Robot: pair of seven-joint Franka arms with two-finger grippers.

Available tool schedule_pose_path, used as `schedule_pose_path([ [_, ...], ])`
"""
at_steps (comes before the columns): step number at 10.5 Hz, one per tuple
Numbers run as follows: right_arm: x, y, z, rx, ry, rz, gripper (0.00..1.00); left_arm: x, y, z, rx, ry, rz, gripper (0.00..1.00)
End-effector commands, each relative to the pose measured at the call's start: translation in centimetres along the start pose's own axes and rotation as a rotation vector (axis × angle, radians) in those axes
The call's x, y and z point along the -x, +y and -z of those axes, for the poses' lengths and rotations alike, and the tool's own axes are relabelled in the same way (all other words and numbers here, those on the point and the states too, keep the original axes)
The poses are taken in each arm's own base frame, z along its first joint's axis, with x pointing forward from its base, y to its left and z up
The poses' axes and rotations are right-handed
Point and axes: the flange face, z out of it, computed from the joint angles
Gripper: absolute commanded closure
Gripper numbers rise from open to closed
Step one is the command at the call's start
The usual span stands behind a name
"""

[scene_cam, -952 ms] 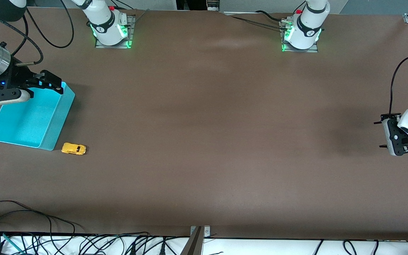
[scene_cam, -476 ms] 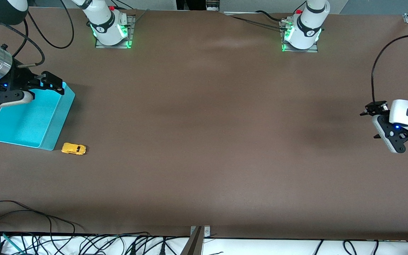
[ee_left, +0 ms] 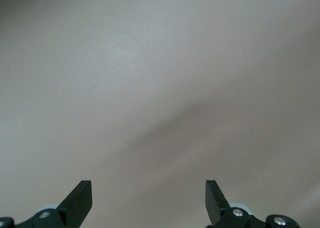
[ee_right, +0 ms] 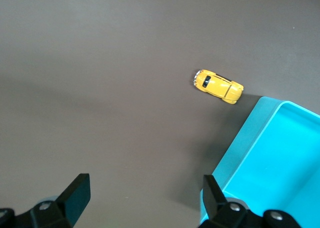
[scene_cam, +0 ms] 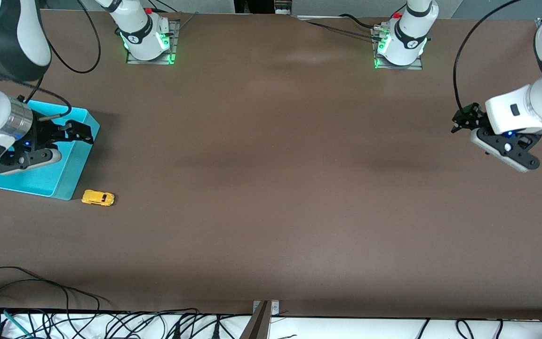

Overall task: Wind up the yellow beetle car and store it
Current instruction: 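Reach the right gripper to the car while the left gripper withdraws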

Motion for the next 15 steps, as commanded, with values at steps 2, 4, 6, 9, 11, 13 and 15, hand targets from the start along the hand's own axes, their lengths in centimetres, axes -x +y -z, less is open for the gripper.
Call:
schedule_pose_path([
  [2, -2.8, 4.7, -6.2, -0.003, -0.011, 0.163, 0.00, 3.2, 2.0, 2.3, -0.006, 0.046, 0.279, 0.00],
  [4, -4.0, 6.7, -9.1, 0.004, 0.016, 0.252, 0.00, 4.6, 0.9, 2.6, -0.004, 0.057, 0.313, 0.00],
  [6, -4.9, 7.1, -12.1, 0.002, 0.007, 0.342, 0.00, 4.6, 1.0, 4.0, -0.008, 0.081, 0.310, 0.00],
  [9, -5.7, 7.5, -14.9, 0.054, -0.010, 0.527, 0.00, 4.4, 0.8, 4.2, 0.025, 0.090, 0.316, 0.00],
  [11, -5.1, 8.8, -17.2, 0.069, -0.009, 0.663, 0.00, 4.7, 0.2, 4.3, 0.026, 0.090, 0.321, 0.00],
  [13, -5.0, 10.3, -19.6, 0.079, -0.019, 0.827, 0.00, 4.6, 0.1, 4.1, 0.025, 0.087, 0.319, 0.00],
  [15, -5.2, 12.1, -21.9, 0.104, 0.013, 1.013, 0.00, 4.7, 0.0, 4.0, 0.026, 0.084, 0.323, 0.00],
])
